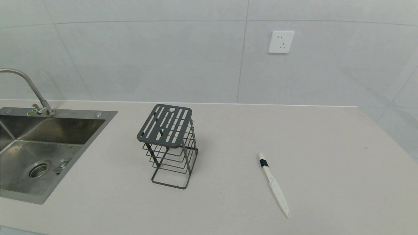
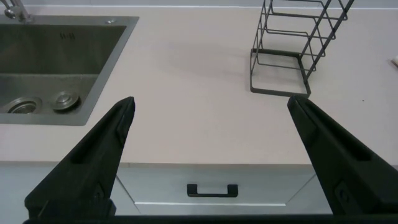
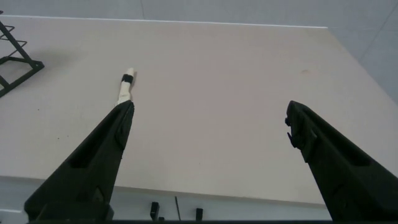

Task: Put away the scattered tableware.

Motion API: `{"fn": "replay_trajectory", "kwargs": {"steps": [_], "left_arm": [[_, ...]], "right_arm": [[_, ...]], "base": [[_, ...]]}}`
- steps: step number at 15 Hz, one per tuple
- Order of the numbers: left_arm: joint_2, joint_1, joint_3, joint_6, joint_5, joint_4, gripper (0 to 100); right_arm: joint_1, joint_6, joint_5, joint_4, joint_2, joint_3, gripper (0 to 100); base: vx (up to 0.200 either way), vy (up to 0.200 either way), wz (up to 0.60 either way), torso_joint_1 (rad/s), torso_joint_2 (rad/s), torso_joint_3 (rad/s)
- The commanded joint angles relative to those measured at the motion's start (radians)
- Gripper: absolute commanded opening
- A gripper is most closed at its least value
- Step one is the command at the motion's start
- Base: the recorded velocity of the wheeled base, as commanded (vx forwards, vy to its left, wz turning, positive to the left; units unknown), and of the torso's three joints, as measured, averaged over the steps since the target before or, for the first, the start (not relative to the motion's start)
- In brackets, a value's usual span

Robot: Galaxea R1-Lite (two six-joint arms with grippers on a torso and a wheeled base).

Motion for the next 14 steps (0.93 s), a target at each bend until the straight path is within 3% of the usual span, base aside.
{"fn": "replay_trajectory", "kwargs": {"steps": [1, 2, 4, 7, 10, 14], "left_arm": [[0.001, 0.0, 0.0, 0.0, 0.001, 0.0, 100], [0.001, 0.0, 0.0, 0.0, -0.001, 0.0, 100], [0.001, 0.0, 0.0, 0.0, 0.001, 0.0, 100], [0.001, 0.0, 0.0, 0.0, 0.001, 0.0, 100], [0.001, 0.0, 0.0, 0.0, 0.001, 0.0, 100], [0.001, 0.0, 0.0, 0.0, 0.001, 0.0, 100]], "right_arm": [[0.0, -0.038, 0.006, -0.008, 0.001, 0.0, 100], [0.0, -0.033, 0.013, -0.046, 0.001, 0.0, 100], [0.0, -0.039, 0.037, -0.286, 0.001, 0.0, 100], [0.006, 0.012, 0.218, -0.26, 0.016, -0.062, 100], [0.006, 0.019, 0.345, -0.198, 0.226, -0.184, 100], [0.028, 0.015, 0.402, -0.2, 0.502, -0.211, 100]], "base": [[0.0, 0.0, 0.0, 0.0, 0.0, 0.0], [0.0, 0.0, 0.0, 0.0, 0.0, 0.0], [0.0, 0.0, 0.0, 0.0, 0.0, 0.0], [0.0, 0.0, 0.0, 0.0, 0.0, 0.0], [0.0, 0.0, 0.0, 0.0, 0.0, 0.0], [0.0, 0.0, 0.0, 0.0, 0.0, 0.0]]}}
